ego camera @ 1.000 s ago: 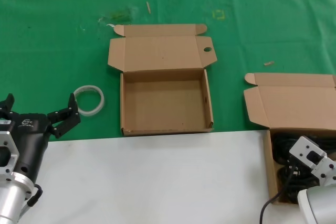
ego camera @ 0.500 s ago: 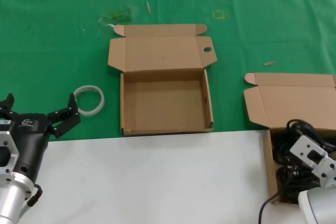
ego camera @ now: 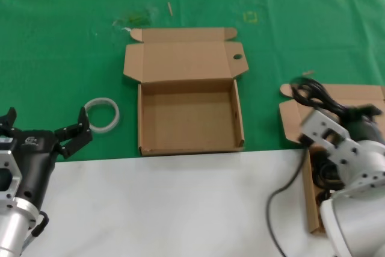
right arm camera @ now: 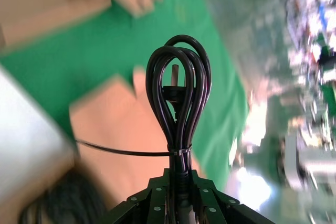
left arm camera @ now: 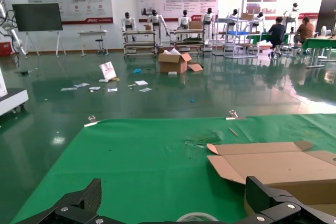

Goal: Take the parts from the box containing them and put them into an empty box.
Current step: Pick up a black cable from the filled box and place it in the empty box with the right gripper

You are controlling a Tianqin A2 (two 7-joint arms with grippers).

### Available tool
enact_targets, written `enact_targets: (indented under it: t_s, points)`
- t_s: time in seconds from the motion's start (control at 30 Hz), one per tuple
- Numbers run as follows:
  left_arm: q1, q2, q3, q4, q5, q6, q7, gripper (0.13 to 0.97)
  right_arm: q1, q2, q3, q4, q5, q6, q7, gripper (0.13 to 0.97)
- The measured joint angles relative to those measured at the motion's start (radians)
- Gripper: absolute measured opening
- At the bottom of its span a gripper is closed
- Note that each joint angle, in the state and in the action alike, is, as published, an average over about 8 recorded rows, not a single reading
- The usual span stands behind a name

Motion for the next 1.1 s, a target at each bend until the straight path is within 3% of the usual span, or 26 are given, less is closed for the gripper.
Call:
enact_targets:
  t_s: [0.17,0.73,1.1]
  points:
    - [0.000,0.000,0.000,0.000,0.000,0.000,0.000,0.966,0.063,0.000,-0.102,-0.031,0.028,-0.068,0.041,0.202]
    - [0.000,0.000,0.000,0.000,0.000,0.000,0.000,0.966,0.268,0.001,-0.433,-0.336,0.048,-0.317,0.292,0.202]
    - [0.000,0.000,0.000,0.000,0.000,0.000,0.000,0.966,0.318,0.003,-0.551,-0.428,0.048,-0.372,0.465,0.202]
